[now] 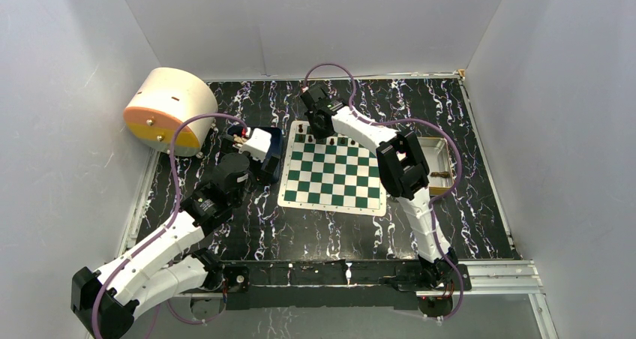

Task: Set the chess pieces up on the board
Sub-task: Place the chess piece on the chessboard.

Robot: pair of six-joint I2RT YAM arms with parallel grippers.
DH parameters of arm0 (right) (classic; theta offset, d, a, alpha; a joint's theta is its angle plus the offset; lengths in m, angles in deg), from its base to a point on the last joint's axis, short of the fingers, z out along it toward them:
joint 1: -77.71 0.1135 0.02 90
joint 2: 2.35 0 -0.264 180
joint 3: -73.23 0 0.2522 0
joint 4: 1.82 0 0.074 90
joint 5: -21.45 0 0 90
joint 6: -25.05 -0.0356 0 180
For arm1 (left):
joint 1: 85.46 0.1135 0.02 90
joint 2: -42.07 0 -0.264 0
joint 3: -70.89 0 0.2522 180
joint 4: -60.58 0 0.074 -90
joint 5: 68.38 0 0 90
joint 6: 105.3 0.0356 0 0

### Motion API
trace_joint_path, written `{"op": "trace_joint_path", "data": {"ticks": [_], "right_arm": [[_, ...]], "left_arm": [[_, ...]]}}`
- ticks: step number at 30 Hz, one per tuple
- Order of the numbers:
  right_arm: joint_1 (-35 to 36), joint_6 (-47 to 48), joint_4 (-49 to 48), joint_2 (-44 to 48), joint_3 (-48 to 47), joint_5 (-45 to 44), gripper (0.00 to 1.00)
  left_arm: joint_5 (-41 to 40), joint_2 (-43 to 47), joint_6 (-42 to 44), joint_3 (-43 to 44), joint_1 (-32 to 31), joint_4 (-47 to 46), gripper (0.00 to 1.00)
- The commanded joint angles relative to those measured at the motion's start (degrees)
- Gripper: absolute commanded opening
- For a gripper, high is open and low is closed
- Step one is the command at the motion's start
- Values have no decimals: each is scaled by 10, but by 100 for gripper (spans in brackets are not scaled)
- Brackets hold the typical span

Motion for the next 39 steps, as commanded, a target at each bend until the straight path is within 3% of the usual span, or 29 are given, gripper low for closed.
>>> {"op": "trace_joint_path", "data": {"ticks": [1,23,29,39], "right_arm": [[2,2,-26,-8,-21,-16,22],[2,-1,-29,-27,-17,-19,26],[2,-3,-30,-29,-11,-21,36],[2,1,-23,-27,-31,-16,39]], "left_arm": [[-2,3,0,1,-1,-9,93],[0,8,1,1,-1,-6,93],[-4,11,2,1,-1,-4,93],[-3,14,4,0,-1,-5,93]]}}
